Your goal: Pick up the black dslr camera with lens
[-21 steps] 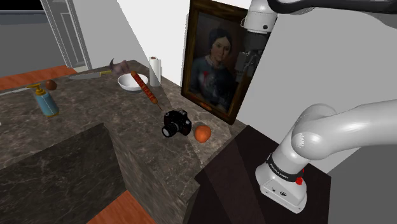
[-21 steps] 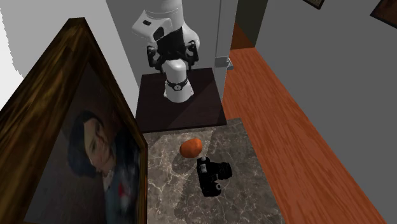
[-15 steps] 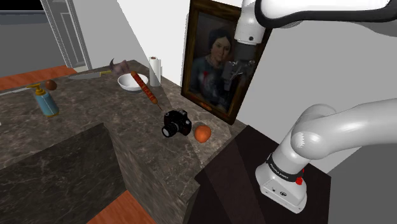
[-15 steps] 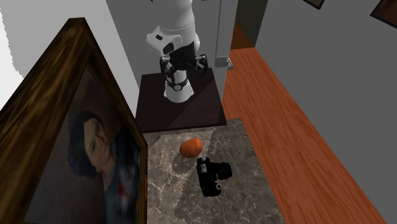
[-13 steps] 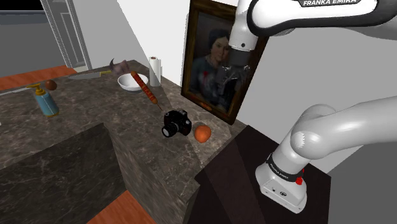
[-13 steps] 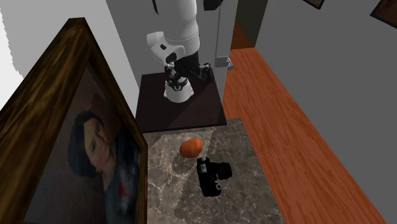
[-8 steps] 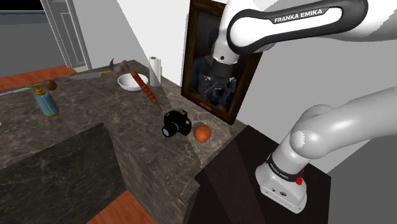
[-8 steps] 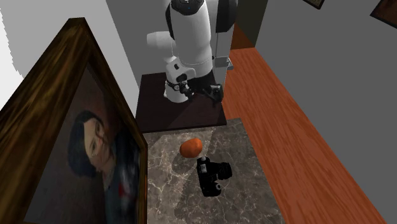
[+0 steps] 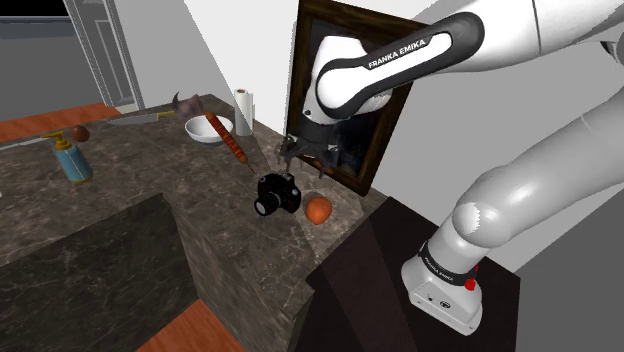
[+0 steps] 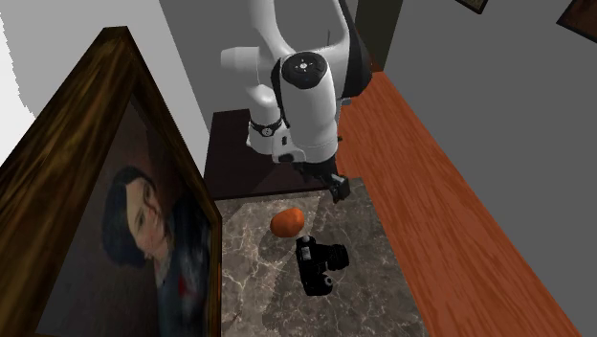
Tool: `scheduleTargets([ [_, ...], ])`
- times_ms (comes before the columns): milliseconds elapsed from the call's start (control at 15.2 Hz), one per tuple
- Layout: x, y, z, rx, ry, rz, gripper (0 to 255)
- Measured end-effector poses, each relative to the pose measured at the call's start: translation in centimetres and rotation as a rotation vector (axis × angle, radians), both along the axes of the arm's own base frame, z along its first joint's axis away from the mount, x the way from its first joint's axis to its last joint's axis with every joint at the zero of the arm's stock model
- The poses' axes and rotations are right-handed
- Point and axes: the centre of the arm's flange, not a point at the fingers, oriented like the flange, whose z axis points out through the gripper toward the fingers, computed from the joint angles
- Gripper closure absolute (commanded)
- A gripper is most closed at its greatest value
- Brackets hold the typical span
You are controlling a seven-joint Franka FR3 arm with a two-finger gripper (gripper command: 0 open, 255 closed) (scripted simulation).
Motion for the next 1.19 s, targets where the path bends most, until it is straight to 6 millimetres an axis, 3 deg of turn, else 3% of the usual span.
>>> scheduleTargets([
  [660, 8.4, 1.2, -9.0, 0.028, -0.002, -0.473, 0],
  [1188, 9.2, 1.2, -13.4, 0.032, -0.001, -0.530, 0],
])
